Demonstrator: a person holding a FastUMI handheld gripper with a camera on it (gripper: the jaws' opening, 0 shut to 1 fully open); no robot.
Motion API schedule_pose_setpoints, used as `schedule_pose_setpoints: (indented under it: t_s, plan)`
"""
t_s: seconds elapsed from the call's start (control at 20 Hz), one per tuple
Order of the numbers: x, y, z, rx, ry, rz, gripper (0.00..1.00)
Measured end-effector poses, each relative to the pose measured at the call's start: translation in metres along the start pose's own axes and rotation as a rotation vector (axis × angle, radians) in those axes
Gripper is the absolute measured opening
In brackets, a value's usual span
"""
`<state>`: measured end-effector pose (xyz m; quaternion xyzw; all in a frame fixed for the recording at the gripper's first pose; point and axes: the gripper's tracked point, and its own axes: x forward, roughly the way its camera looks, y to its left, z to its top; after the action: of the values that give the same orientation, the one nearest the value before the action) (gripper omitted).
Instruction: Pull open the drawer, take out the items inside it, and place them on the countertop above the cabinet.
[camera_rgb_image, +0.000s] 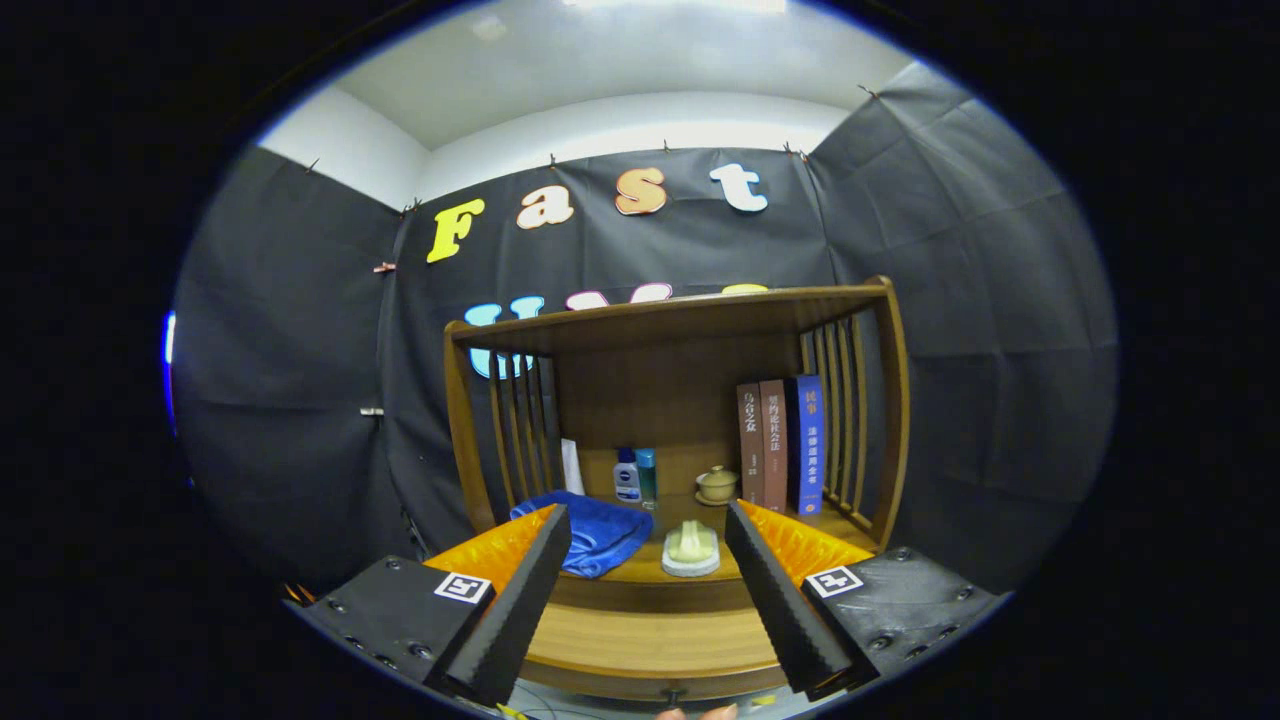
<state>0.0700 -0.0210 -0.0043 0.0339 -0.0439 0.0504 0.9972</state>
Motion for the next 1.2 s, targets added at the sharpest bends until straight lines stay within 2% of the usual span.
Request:
schedule_pose_setpoints:
  t_s: [0.15, 0.5, 0.9, 1.2]
  plan:
    - [-0.024, 0.008, -0.017, -0.017, -0.048, -0.015, 0.98]
    - [-0.044, -0.019, -0.114, -0.043, 0.030, -0.100, 0.99]
    - [-0.043, -0.017, -0.227, -0.038, 0.190, -0.080, 0.99]
    - [-0.033, -0.014, -0.264, -0.044, 0.250, -0.075, 0.99]
